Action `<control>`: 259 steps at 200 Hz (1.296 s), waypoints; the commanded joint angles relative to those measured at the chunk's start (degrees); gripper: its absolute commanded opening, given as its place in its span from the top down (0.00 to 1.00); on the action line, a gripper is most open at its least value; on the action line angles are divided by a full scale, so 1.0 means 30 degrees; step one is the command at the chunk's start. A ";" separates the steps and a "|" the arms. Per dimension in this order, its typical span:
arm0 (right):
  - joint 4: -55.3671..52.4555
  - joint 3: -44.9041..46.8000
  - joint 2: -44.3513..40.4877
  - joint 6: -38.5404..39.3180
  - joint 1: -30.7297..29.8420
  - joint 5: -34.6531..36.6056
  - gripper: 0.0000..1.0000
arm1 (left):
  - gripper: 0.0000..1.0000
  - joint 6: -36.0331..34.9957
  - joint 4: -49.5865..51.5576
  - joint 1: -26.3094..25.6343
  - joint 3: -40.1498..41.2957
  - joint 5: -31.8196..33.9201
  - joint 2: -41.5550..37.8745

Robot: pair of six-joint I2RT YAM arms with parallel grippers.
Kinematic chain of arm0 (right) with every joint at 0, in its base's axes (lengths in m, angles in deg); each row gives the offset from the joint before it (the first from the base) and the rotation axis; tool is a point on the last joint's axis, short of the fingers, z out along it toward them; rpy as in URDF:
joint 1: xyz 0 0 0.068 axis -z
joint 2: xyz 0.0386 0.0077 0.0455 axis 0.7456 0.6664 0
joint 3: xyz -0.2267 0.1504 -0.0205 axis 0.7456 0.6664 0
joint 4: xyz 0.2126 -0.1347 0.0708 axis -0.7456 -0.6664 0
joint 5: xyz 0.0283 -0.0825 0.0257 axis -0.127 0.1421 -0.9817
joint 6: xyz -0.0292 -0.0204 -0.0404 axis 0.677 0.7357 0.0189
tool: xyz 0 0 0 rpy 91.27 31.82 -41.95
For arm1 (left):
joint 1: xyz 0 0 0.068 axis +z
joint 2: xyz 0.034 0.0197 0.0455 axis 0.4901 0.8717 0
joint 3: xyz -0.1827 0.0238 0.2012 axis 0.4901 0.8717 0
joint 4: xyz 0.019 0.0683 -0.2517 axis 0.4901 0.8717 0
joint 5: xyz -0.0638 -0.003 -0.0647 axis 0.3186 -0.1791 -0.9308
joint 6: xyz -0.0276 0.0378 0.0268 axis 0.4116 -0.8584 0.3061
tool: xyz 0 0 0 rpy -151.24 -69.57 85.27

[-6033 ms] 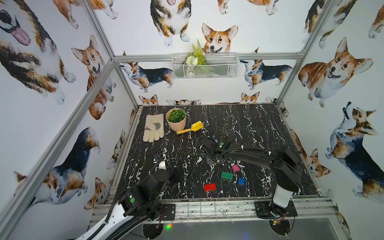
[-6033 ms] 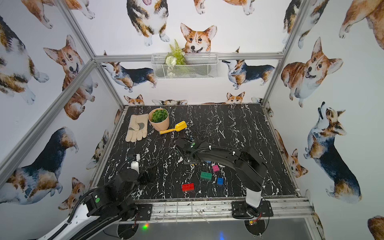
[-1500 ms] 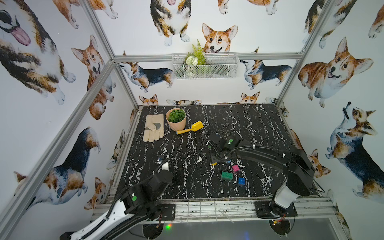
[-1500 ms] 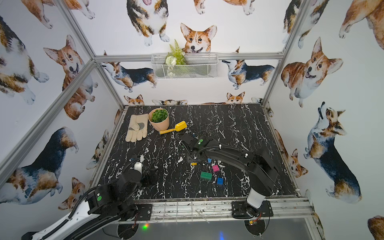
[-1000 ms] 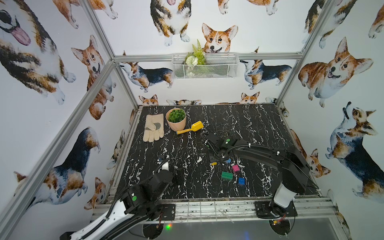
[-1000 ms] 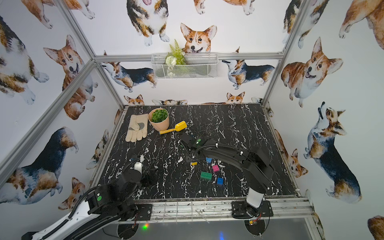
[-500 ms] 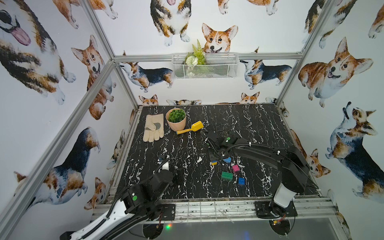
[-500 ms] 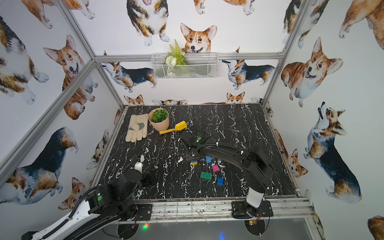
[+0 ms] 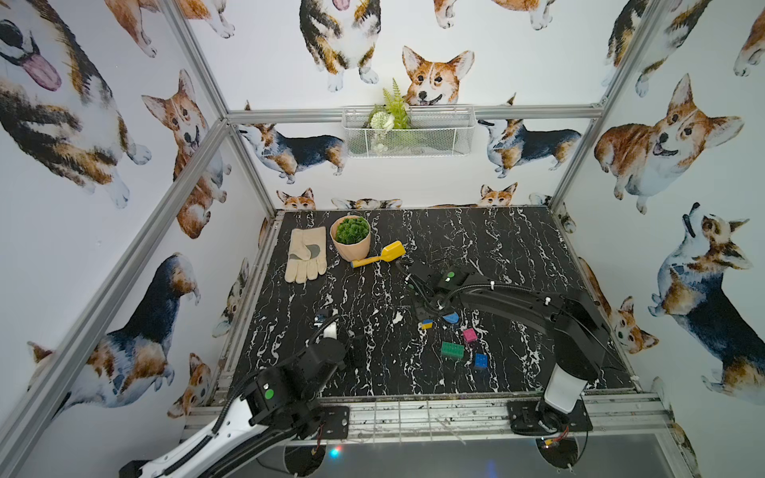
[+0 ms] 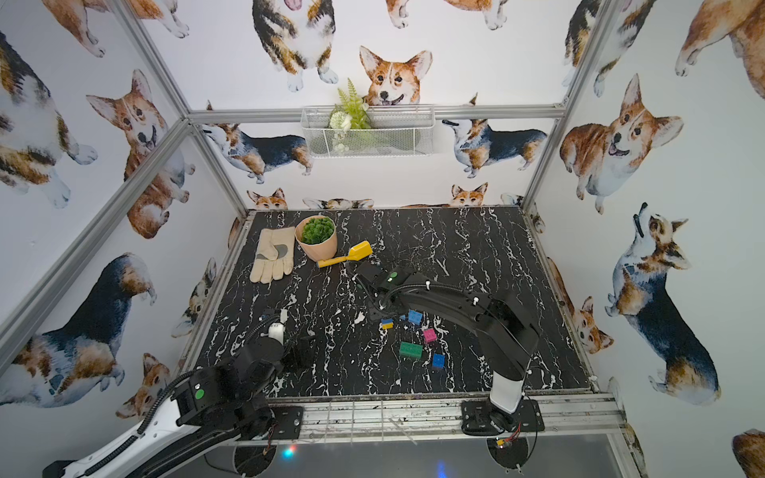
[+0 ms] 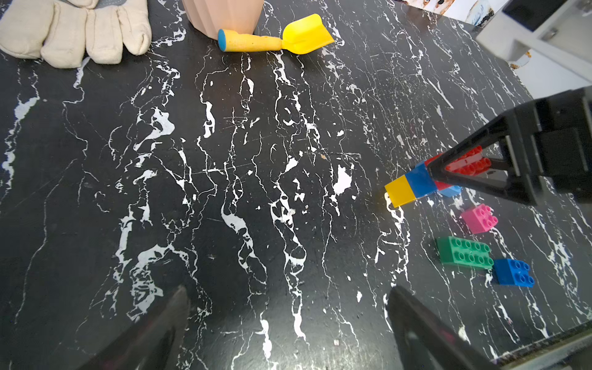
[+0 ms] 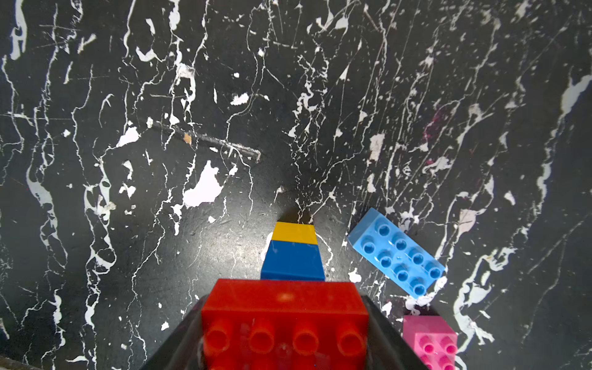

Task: Assemble a spoon with lego
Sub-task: Assemble the lego brick with the lego brick.

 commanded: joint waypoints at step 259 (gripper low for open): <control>-0.2073 0.0822 0.0247 -0.2499 -0.0733 0.1911 0.70 | 0.00 0.0160 0.0235 -0.0061 -0.0153 0.0378 -0.0143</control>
